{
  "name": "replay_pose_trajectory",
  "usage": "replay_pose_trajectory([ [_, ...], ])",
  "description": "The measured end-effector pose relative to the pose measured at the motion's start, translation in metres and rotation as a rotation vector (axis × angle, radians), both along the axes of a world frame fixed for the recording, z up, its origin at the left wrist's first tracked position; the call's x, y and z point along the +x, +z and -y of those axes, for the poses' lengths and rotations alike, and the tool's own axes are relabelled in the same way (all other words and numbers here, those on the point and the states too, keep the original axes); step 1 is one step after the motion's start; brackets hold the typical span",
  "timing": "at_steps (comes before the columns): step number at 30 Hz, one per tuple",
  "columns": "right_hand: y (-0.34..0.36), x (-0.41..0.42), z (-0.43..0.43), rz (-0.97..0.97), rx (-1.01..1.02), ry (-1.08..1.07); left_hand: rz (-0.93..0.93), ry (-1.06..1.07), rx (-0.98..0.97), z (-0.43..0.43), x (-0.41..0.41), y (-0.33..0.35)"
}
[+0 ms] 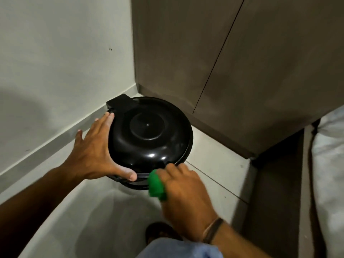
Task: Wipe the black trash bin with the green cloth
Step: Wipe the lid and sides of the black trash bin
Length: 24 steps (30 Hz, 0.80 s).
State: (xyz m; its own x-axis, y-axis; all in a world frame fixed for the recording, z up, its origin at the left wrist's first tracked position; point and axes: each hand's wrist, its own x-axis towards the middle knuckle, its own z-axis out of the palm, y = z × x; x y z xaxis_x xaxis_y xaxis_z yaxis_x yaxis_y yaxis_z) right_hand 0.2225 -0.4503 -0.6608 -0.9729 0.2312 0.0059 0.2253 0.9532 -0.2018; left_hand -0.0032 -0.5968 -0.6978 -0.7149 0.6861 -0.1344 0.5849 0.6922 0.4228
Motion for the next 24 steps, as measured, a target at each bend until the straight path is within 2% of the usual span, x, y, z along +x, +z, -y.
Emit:
replay_pose_trajectory([
  [3, -0.006, -0.016, 0.03, -0.06, -0.05, 0.059, -0.021, -0.019, -0.026, 0.0, 0.001, 0.001],
  [6, -0.012, -0.008, 0.015, -0.082, -0.016, 0.05, -0.006, -0.015, -0.046, 0.0, 0.0, 0.003],
  [10, -0.007, 0.004, -0.053, -0.028, 0.005, -0.14, 0.051, 0.008, 0.004, 0.002, 0.002, 0.0],
  [13, -0.005, -0.035, -0.118, -0.062, 0.086, -0.306, 0.062, -0.007, 0.016, 0.003, 0.001, 0.001],
  [15, -0.007, -0.104, -0.161, -0.027, 0.104, -0.318, 0.103, 0.079, 0.017, 0.002, -0.018, -0.001],
  [16, -0.006, -0.121, -0.167, -0.025, 0.108, -0.326, 0.097, 0.054, 0.024, 0.002, -0.014, 0.0],
  [20, 0.008, -0.209, -0.138, -0.073, 0.113, -0.186, 0.141, 0.057, 0.001, 0.0, -0.016, 0.008],
  [22, 0.008, -0.208, -0.094, -0.163, 0.033, 0.037, 0.115, 0.056, -0.009, -0.001, -0.01, 0.009],
  [24, -0.003, -0.159, -0.047, -0.152, -0.096, 0.286, 0.111, 0.025, -0.043, 0.0, 0.0, 0.009],
])
